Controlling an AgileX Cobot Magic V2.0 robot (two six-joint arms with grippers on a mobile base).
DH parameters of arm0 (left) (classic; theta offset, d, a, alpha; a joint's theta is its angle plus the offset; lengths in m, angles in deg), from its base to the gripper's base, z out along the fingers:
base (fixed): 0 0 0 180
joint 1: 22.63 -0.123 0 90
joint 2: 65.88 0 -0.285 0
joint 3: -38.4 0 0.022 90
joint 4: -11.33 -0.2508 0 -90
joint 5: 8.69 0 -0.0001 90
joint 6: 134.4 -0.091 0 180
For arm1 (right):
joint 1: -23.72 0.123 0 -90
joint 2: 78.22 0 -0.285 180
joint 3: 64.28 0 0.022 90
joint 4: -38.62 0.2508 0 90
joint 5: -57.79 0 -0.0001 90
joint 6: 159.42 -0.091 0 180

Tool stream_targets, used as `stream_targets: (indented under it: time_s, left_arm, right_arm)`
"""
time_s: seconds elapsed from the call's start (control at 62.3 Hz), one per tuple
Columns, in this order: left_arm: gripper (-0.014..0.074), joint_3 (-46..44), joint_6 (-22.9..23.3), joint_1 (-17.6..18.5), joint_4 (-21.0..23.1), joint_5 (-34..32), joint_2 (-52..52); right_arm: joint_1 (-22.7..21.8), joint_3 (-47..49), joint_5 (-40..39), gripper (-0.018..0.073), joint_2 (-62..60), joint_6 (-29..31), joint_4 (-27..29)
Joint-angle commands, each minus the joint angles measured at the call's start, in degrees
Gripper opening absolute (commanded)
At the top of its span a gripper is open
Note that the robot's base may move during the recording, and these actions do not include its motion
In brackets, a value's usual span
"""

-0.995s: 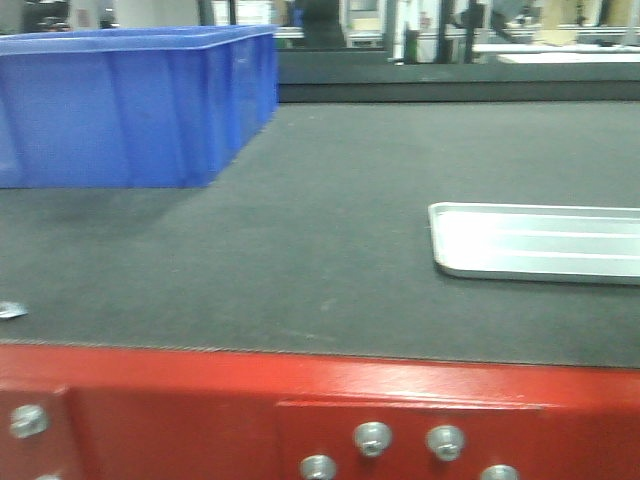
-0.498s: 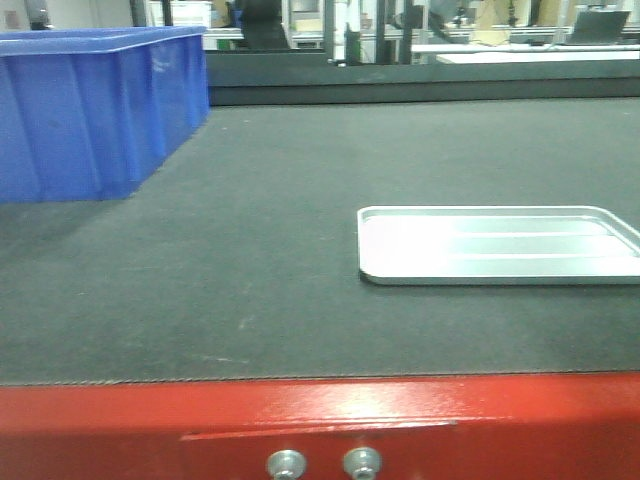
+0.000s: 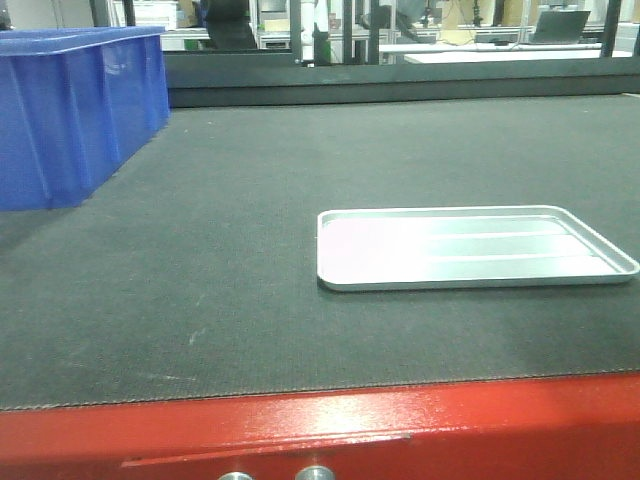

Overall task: Grab orange capacitor from left shelf to right conveyor
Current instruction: 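Move the right gripper over the silver tray and lower the capacitor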

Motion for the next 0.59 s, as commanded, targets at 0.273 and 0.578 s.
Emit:
stream_targets:
  time_s: [0.273,0.578]
  left_arm:
    - [-0.0105,-0.4,0.0,0.1,0.3,-5.2,0.6]
    - [-0.0105,-0.4,0.0,0.1,0.3,-5.2,0.6]
  right_arm:
    - [-2.8,14.8,-14.4,0.0048,33.6,0.4,-2.7]
    - [-12.3,20.6,-25.2,0.0048,48.8,0.4,-2.4]
